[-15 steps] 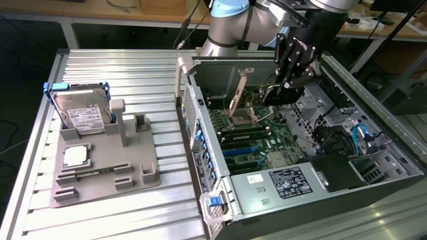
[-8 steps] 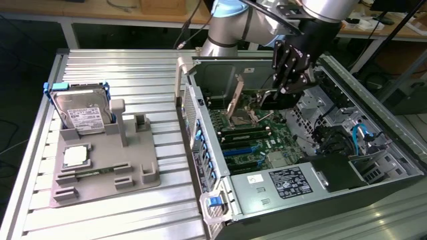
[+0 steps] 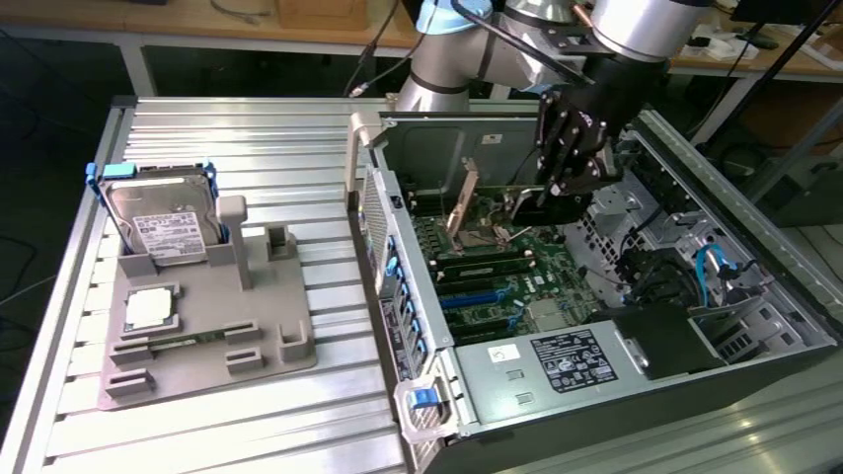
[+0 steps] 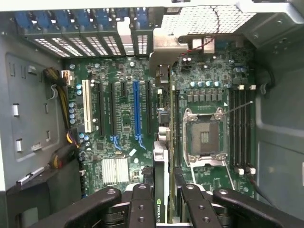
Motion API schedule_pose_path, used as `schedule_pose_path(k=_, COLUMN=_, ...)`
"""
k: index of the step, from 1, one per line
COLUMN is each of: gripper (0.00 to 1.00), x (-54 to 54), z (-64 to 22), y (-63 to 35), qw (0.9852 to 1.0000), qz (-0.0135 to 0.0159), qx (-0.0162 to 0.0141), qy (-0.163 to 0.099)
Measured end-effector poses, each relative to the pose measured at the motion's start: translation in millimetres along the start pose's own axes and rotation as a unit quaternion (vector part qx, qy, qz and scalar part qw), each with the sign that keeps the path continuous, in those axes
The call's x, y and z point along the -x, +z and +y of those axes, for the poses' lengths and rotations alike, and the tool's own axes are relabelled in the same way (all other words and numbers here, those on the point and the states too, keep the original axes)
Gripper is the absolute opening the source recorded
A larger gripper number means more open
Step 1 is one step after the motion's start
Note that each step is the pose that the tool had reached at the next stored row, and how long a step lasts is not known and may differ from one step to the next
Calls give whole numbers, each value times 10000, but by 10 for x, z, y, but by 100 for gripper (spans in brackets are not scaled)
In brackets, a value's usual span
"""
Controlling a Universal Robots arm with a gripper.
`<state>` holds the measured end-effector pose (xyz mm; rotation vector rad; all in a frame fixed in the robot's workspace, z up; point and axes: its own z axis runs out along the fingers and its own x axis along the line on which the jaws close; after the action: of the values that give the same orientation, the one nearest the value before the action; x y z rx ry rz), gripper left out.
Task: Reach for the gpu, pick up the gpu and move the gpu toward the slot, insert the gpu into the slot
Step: 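Insert the gpu into the slot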
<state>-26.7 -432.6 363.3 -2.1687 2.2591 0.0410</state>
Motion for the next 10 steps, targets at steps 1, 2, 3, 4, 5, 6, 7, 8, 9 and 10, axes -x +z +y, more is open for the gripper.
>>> schedule_pose_path(k=1, gripper=27, x=-30, z=-2, y=17, qw=10000, qz=0, qx=0, qy=0)
schedule_pose_path(k=2, gripper=27, x=-53, z=-3, y=35, qw=10000, qz=0, qx=0, qy=-2)
schedule_pose_path(k=3, gripper=27, x=-67, z=-4, y=55, qw=10000, qz=-2, qx=0, qy=-6)
schedule_pose_path(k=4, gripper=27, x=-74, z=-3, y=72, qw=10000, qz=-1, qx=0, qy=-13)
schedule_pose_path(k=5, gripper=27, x=-75, z=-3, y=86, qw=10000, qz=0, qx=0, qy=-33)
schedule_pose_path(k=6, gripper=27, x=-75, z=-3, y=96, qw=10000, qz=0, qx=1, qy=-62)
schedule_pose_path(k=7, gripper=27, x=-75, z=-3, y=106, qw=9999, qz=1, qx=1, qy=-105)
schedule_pose_path(k=8, gripper=27, x=-76, z=-4, y=115, qw=9999, qz=1, qx=0, qy=-159)
schedule_pose_path(k=9, gripper=27, x=-76, z=-4, y=124, qw=9998, qz=2, qx=-1, qy=-213)
schedule_pose_path(k=10, gripper=27, x=-76, z=-5, y=132, qw=9997, qz=2, qx=-3, qy=-258)
